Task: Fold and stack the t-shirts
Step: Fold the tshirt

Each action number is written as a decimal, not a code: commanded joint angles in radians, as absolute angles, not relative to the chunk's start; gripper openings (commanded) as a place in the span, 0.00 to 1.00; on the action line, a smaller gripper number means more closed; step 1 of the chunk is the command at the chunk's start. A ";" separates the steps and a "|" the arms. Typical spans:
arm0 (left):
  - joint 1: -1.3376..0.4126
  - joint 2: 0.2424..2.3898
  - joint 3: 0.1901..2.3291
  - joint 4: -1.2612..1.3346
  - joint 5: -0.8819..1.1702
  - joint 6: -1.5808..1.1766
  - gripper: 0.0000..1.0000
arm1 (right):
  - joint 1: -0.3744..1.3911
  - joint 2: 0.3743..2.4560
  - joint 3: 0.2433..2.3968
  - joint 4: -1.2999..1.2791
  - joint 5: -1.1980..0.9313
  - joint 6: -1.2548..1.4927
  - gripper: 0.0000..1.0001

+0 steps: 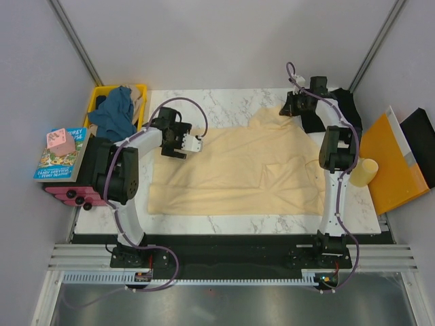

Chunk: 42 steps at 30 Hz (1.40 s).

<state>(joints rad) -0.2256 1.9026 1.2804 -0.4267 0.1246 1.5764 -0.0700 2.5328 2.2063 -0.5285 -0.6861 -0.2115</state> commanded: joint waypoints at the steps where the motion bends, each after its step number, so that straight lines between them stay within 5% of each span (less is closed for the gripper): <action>1: -0.193 1.954 1.434 -0.388 0.118 1.445 0.99 | -0.019 2.370 2.166 -0.491 -0.621 -0.366 0.00; 16: -0.135 2.057 1.538 -0.388 0.124 1.411 1.00 | 0.057 2.163 2.026 -0.514 -0.482 -0.555 0.00; 28: -0.075 2.206 1.857 -0.730 0.262 1.351 0.98 | 0.080 1.961 1.841 -0.571 -0.404 -0.732 0.00; 34: -0.072 2.307 2.081 -1.105 0.396 1.385 0.94 | 0.084 1.956 1.856 -0.578 -0.377 -0.736 0.00; 42: -0.064 2.382 2.138 -1.223 0.384 1.416 0.91 | 0.104 1.942 1.862 -0.592 -0.354 -0.767 0.00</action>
